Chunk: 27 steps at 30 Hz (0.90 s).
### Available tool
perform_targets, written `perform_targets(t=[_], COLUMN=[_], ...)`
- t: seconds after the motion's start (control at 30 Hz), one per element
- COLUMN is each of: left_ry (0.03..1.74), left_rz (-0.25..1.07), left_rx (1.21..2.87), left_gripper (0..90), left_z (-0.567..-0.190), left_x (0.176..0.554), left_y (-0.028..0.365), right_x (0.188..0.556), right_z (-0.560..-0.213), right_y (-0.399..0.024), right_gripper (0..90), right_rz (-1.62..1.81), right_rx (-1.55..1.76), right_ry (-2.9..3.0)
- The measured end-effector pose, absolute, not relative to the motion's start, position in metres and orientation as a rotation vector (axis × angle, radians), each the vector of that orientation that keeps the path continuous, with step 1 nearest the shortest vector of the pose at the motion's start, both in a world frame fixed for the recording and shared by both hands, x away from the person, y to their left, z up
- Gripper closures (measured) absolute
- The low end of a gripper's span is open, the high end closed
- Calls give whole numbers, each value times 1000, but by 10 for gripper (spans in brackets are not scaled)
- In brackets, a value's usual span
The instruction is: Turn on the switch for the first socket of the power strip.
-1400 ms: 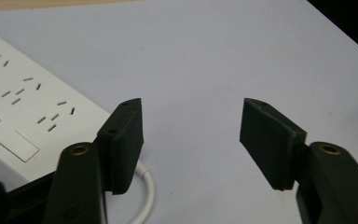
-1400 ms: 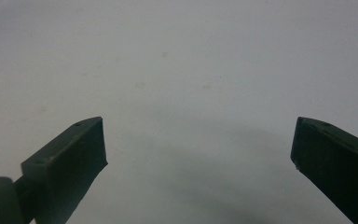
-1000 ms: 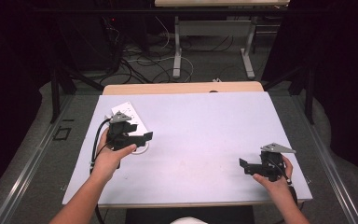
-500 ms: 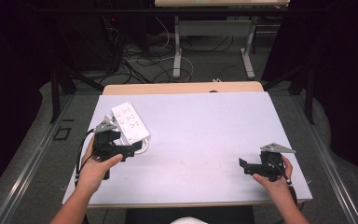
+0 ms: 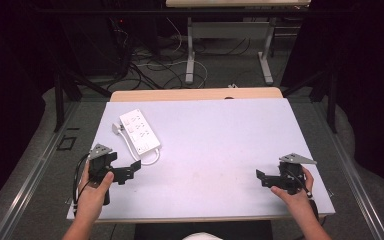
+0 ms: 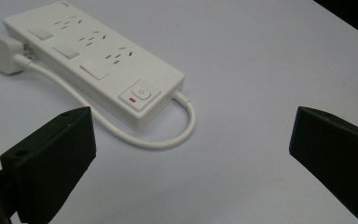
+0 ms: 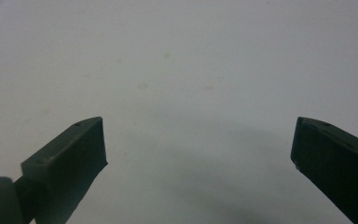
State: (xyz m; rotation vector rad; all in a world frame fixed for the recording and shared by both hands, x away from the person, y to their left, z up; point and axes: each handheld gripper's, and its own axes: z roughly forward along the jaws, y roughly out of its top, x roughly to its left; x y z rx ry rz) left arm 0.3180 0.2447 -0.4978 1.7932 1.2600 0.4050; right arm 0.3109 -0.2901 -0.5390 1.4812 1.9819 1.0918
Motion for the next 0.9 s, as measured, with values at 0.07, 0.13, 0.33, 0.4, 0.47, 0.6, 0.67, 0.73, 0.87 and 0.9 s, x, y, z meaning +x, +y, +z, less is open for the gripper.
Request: perform_targets(t=[0.07, 0.13, 0.33, 0.4, 0.47, 0.6, 0.67, 0.73, 0.87, 0.9], left_ry=[1281, 1299, 1349, 1364, 1379, 1394, 1396, 1404, 1425, 1428], left_rz=[417, 420, 419, 419, 412, 479, 500, 497, 494, 494], left_rx=[1779, 1769, 1759, 1757, 1765, 1808, 1815, 1805, 1798, 1803], left_gripper=[3, 3, 3, 3, 3, 3, 3, 4, 4, 5], left_z=[-505, -511, -524, -527, -530, -537, -540, -543, -548, -549], left_x=[317, 315, 311, 311, 311, 311, 312, 313, 315, 315], left_y=[247, 250, 255, 257, 259, 262, 263, 265, 269, 270], right_x=[311, 311, 311, 311, 311, 311, 311, 311, 311, 311], right_z=[-539, -539, -539, -539, -539, -539, -539, -539, -540, -540], right_y=[-291, -291, -291, -291, -292, -291, -291, -291, -292, -292], right_gripper=[25, 25, 25, 25, 25, 25, 25, 25, 25, 25], right_rz=[1092, 1091, 1089, 1089, 1088, 1089, 1089, 1087, 1083, 1083], right_rx=[1479, 1479, 1478, 1477, 1476, 1474, 1474, 1473, 1471, 1471], right_ry=[1980, 1981, 1982, 1982, 1983, 1984, 1984, 1985, 1986, 1986])
